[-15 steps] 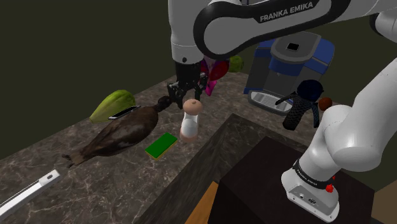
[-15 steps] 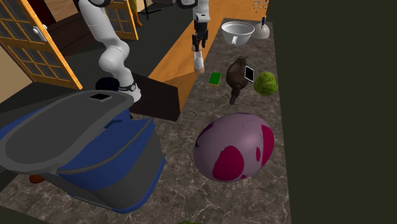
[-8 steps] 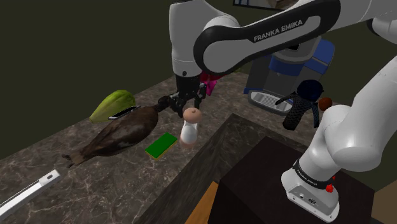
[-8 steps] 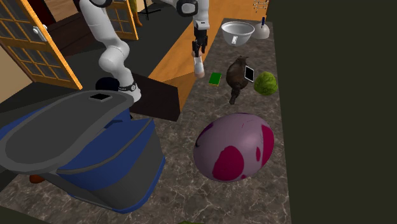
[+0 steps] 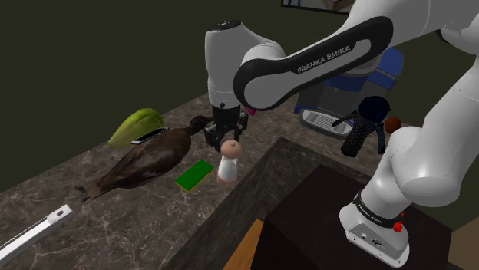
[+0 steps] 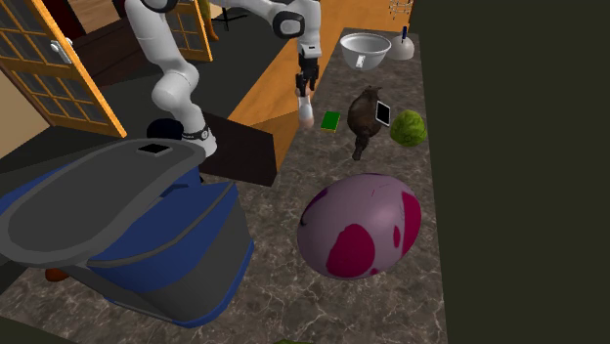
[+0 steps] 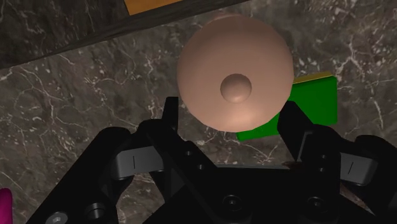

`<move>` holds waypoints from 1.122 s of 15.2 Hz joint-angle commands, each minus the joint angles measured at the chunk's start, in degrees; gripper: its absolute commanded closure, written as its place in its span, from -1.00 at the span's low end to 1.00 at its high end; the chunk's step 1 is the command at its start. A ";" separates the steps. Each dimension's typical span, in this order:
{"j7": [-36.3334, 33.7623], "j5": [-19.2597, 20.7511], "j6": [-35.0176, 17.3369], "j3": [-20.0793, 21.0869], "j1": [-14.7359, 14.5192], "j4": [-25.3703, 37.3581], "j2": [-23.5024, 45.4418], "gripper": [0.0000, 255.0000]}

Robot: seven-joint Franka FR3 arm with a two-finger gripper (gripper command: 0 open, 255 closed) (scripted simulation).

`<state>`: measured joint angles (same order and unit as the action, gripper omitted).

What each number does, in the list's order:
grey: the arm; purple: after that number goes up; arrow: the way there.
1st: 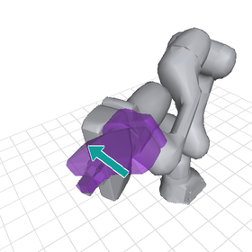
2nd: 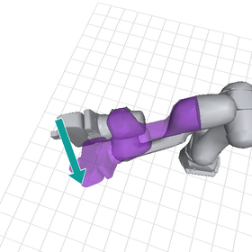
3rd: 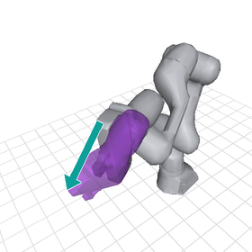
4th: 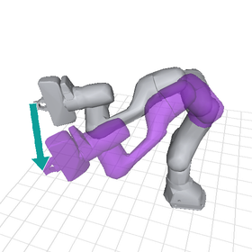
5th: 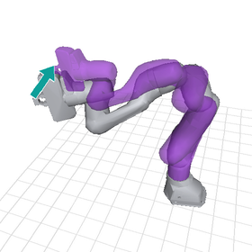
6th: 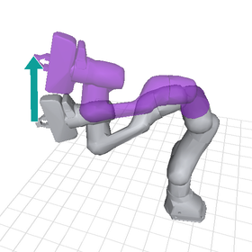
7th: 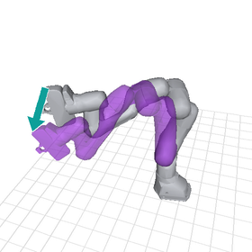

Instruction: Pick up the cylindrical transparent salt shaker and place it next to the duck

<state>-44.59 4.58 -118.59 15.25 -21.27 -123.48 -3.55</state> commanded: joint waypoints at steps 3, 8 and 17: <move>-0.36 0.30 -1.95 0.05 -0.01 -1.23 0.72 1.00; -0.36 0.30 -1.95 0.05 -0.01 -1.22 0.72 1.00; -0.15 -0.01 -0.05 0.09 -0.07 -0.03 0.00 -1.00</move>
<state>-44.78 4.68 -119.65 15.30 -21.30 -124.25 -3.32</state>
